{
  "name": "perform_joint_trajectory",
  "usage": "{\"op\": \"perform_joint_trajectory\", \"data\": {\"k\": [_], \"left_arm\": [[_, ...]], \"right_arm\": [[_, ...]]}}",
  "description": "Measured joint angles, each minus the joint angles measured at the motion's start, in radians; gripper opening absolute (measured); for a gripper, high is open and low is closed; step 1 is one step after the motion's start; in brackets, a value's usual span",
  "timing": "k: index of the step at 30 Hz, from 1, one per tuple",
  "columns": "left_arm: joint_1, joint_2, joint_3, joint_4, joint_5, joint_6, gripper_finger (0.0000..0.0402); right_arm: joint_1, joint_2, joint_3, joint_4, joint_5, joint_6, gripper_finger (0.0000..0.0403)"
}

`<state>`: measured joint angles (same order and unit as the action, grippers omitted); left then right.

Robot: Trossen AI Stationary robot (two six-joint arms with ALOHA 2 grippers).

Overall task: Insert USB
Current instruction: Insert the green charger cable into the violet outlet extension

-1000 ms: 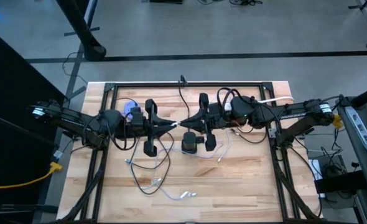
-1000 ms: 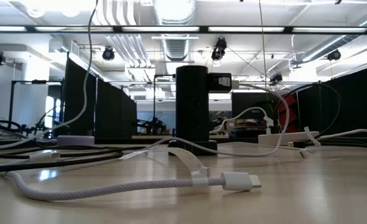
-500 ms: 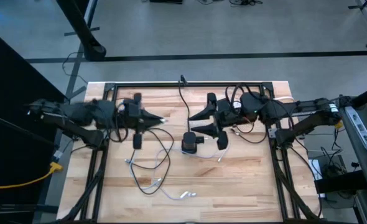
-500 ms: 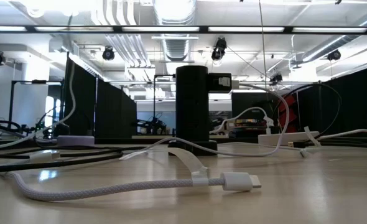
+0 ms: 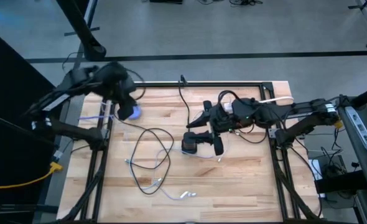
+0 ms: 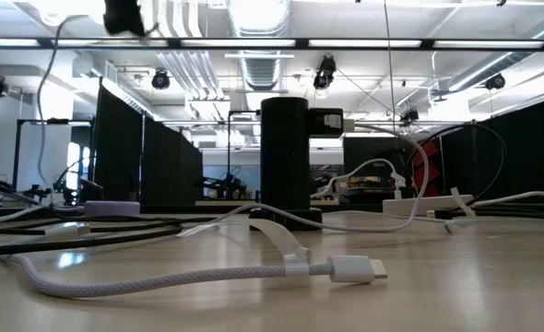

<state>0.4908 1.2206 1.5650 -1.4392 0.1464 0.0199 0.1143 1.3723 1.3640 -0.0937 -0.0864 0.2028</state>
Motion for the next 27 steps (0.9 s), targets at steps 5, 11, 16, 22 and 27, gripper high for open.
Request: {"op": "perform_joint_trajectory", "data": {"k": [5,11,16,22,27], "left_arm": [[0.128,0.102,-0.083,-0.014,0.017,0.112,0.0015],[0.188,0.235,-0.205,0.012,-0.009,0.198,0.0015],[0.193,0.314,-0.311,0.1,-0.039,0.239,0.0015],[0.199,0.331,-0.437,0.276,-0.153,0.299,0.0015],[0.235,0.332,-0.511,0.371,-0.195,0.376,0.0015]], "right_arm": [[-0.001,0.018,0.0,0.0,0.0,0.008,0.0183],[0.005,0.019,0.0,-0.003,0.0,0.023,0.0183],[0.008,0.019,0.0,-0.002,0.0,0.022,0.0183],[0.008,0.019,0.0,-0.002,0.0,0.024,0.0183],[0.008,0.019,0.0,-0.001,0.0,0.029,0.0183]]}}
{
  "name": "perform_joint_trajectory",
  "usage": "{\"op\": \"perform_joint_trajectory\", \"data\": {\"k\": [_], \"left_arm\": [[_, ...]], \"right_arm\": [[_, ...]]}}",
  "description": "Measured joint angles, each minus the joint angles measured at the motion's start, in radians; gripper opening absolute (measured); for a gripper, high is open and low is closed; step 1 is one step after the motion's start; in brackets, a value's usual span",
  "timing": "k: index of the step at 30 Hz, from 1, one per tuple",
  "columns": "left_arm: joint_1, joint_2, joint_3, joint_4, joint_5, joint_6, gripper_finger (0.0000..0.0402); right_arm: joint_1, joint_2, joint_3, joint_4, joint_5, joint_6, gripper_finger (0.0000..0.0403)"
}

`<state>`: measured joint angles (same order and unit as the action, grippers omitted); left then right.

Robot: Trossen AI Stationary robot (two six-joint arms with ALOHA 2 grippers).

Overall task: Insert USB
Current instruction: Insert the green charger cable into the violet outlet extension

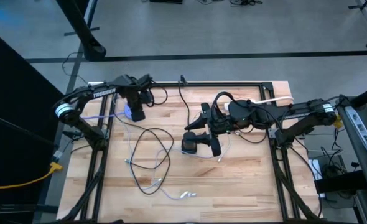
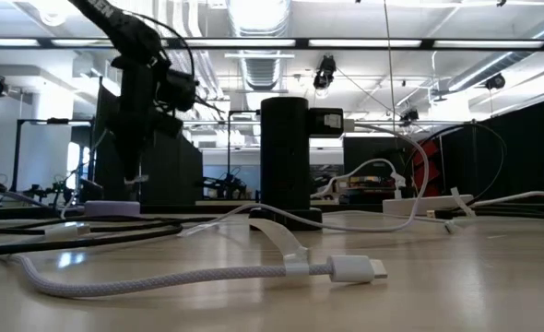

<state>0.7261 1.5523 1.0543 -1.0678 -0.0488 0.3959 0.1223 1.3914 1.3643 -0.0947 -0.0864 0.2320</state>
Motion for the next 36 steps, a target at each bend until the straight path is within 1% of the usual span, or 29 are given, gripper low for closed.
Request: {"op": "perform_joint_trajectory", "data": {"k": [3,12,17,20,25,33,36], "left_arm": [[0.028,0.001,-0.017,0.023,-0.049,0.042,0.0015],[0.098,0.001,-0.021,0.094,-0.049,0.082,0.0015],[0.1,0.001,-0.052,0.094,-0.047,0.094,0.0015],[0.1,0.001,-0.075,0.126,-0.046,0.094,0.0015],[0.1,0.001,-0.078,0.169,-0.046,0.094,0.0015],[0.1,0.001,-0.079,0.171,-0.045,0.108,0.0015],[0.1,0.001,-0.079,0.171,-0.025,0.112,0.0015]], "right_arm": [[0.0,0.0,0.0,0.002,0.0,0.005,0.0183],[0.0,0.0,0.001,0.021,0.0,0.031,0.0183],[0.0,-0.001,0.001,0.025,0.0,0.04,0.0183],[0.0,-0.002,0.001,0.025,0.0,0.039,0.0183],[0.0,-0.002,0.001,0.025,0.0,0.039,0.0183],[0.0,-0.002,0.001,0.025,0.001,0.038,0.0183],[0.0,-0.002,0.001,0.025,0.001,0.038,0.0183]]}}
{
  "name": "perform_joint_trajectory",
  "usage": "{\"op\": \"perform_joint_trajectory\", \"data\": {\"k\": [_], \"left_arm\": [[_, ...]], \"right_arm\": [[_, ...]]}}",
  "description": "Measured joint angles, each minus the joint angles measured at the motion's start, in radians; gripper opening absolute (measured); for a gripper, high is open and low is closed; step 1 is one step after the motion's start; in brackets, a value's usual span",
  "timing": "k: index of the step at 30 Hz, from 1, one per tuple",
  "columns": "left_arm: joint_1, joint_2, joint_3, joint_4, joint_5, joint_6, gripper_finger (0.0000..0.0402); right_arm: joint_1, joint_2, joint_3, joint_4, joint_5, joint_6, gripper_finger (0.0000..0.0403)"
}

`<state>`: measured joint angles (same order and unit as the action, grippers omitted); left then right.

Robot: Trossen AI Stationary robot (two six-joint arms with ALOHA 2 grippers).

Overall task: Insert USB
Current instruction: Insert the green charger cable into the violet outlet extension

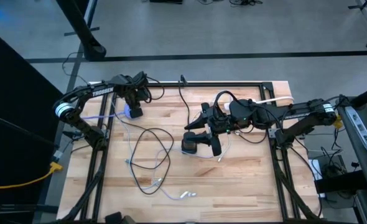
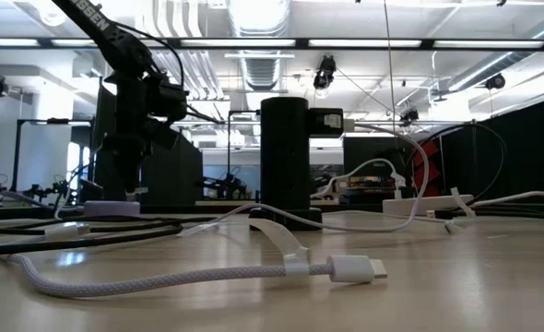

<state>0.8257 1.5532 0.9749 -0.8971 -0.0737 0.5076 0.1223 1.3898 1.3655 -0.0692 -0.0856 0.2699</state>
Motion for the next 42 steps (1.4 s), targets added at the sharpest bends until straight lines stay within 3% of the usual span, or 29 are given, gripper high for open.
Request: {"op": "perform_joint_trajectory", "data": {"k": [30,42], "left_arm": [[0.0,0.0,-0.009,-0.011,-0.008,0.045,0.0015],[0.003,0.089,0.002,-0.019,0.026,0.06,0.0015]], "right_arm": [[0.0,0.0,0.0,0.0,0.001,-0.008,0.0183],[0.0,0.0,0.0,0.0,0.001,-0.009,0.0183]]}}
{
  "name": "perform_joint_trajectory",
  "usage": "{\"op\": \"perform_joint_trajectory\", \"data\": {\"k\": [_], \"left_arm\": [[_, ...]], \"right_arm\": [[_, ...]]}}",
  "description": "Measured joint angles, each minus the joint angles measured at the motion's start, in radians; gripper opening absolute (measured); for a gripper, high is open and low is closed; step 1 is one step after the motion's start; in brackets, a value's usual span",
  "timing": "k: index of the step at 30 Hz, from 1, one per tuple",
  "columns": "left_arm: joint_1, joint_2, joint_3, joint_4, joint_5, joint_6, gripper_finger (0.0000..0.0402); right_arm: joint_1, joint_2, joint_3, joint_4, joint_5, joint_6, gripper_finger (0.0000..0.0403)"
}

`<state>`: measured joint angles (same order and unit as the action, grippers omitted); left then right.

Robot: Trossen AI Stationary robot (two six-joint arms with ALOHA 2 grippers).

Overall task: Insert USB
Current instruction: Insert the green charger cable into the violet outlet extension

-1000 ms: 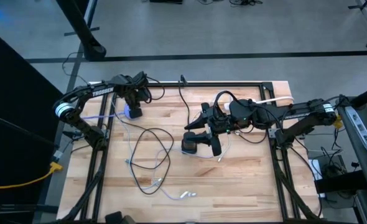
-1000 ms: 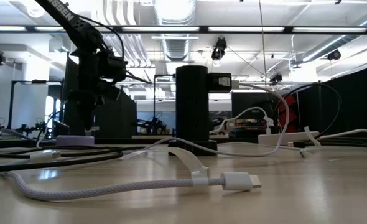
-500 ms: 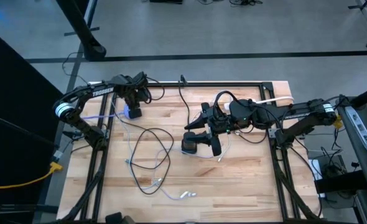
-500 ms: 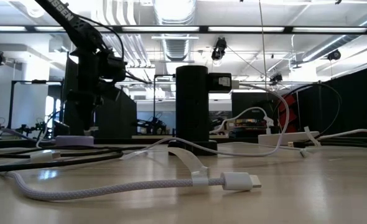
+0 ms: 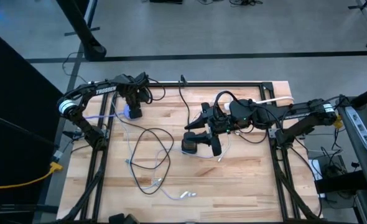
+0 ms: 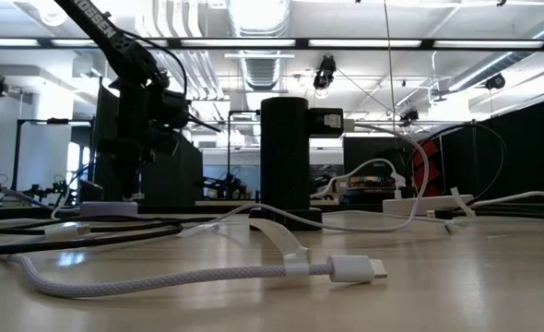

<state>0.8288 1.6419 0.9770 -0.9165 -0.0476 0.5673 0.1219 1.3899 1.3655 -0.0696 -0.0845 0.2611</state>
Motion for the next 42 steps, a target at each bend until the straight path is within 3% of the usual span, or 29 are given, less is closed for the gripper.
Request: {"op": "perform_joint_trajectory", "data": {"k": [14,20,31,36,42], "left_arm": [[0.043,0.014,0.015,-0.033,0.044,0.025,0.0015],[0.034,0.014,0.015,-0.108,0.116,0.035,0.0012],[0.02,0.014,0.013,-0.086,0.037,0.016,0.0012],[0.018,0.014,0.013,-0.074,0.058,0.018,0.0013],[0.016,0.012,0.012,-0.074,0.068,0.018,0.0079]], "right_arm": [[0.0,0.0,0.0,0.001,0.0,-0.001,0.0183],[0.0,0.0,0.0,0.001,0.0,-0.006,0.0183],[0.0,0.0,0.0,0.0,0.0,-0.011,0.0183],[0.0,0.0,0.0,0.0,0.0,-0.011,0.0183],[0.0,0.0,0.0,0.0,0.0,-0.011,0.0183]]}}
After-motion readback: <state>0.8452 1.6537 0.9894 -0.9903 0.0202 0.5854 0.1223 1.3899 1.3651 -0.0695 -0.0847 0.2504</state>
